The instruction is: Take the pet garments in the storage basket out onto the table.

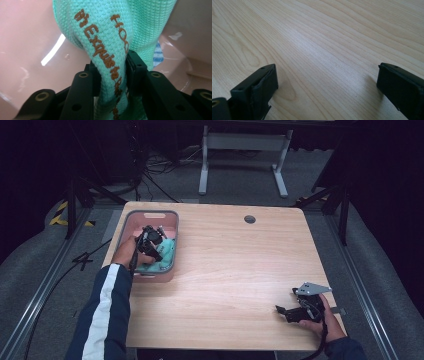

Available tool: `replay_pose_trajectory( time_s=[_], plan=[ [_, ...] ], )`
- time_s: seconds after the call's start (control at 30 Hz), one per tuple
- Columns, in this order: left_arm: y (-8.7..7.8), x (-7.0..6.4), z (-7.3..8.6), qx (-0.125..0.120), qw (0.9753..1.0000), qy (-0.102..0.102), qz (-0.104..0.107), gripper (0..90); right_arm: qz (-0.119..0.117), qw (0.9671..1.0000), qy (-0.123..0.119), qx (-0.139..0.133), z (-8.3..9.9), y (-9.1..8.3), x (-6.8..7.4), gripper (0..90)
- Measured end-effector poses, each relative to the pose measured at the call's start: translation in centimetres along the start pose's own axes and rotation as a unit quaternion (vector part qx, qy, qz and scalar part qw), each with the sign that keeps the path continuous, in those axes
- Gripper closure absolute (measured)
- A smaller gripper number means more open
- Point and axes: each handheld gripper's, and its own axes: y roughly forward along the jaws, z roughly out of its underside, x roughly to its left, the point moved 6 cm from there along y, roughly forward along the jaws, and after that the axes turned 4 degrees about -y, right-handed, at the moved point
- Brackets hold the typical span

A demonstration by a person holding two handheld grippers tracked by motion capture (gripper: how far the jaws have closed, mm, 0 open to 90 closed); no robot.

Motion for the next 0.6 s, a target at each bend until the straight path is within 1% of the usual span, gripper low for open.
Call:
replay_pose_trajectory(
  time_s=[0.07, 0.1, 0.2, 0.23, 0.3, 0.33, 0.4, 0.47, 0.53, 0.57, 0.6],
  plan=[
    [-0.4, 0.1, 0.0, -0.005, 1.0000, 0.001, -0.003, 73.6, 0.000, 1.0000, 0.000, 0.000, 0.0, 0.0, 0.0, 3.7],
    [-0.6, 0.1, 0.1, -0.010, 0.9999, -0.003, -0.007, 73.9, 0.000, 1.0000, 0.000, 0.000, 0.0, 0.0, 0.0, 3.7],
    [-1.5, 0.3, 0.3, -0.031, 0.9994, -0.006, -0.015, 74.4, 0.000, 1.0000, 0.000, 0.000, 0.0, 0.0, 0.0, 3.7],
    [-1.8, 0.3, 0.4, -0.035, 0.9993, -0.004, -0.015, 74.6, 0.000, 1.0000, 0.000, 0.000, 0.0, 0.0, 0.0, 3.7],
    [-2.5, 0.4, 0.6, -0.055, 0.9983, -0.009, -0.016, 74.9, 0.000, 1.0000, 0.000, 0.000, 0.0, 0.0, 0.0, 3.7],
    [-2.8, 0.4, 0.6, -0.061, 0.9979, -0.011, -0.020, 74.9, 0.000, 1.0000, 0.000, 0.000, 0.0, 0.0, 0.0, 3.7],
    [-3.5, 0.5, 0.8, -0.080, 0.9964, -0.013, -0.026, 75.1, 0.000, 1.0000, 0.000, 0.000, 0.0, 0.0, 0.0, 3.7],
    [-4.0, 0.5, 0.9, -0.091, 0.9952, -0.016, -0.030, 75.3, 0.000, 1.0000, 0.000, 0.000, 0.0, 0.0, 0.0, 3.7],
    [-4.7, 0.6, 1.1, -0.109, 0.9933, -0.020, -0.032, 75.4, 0.000, 1.0000, 0.000, 0.000, 0.0, 0.0, 0.0, 3.7],
    [-4.7, 0.6, 1.1, -0.109, 0.9933, -0.020, -0.032, 75.5, 0.000, 1.0000, 0.000, 0.000, 0.0, 0.0, 0.0, 3.7],
    [-5.2, 0.7, 1.3, -0.125, 0.9913, -0.024, -0.033, 75.5, 0.000, 1.0000, 0.000, 0.000, 0.0, 0.0, 0.0, 3.7]
  ],
)
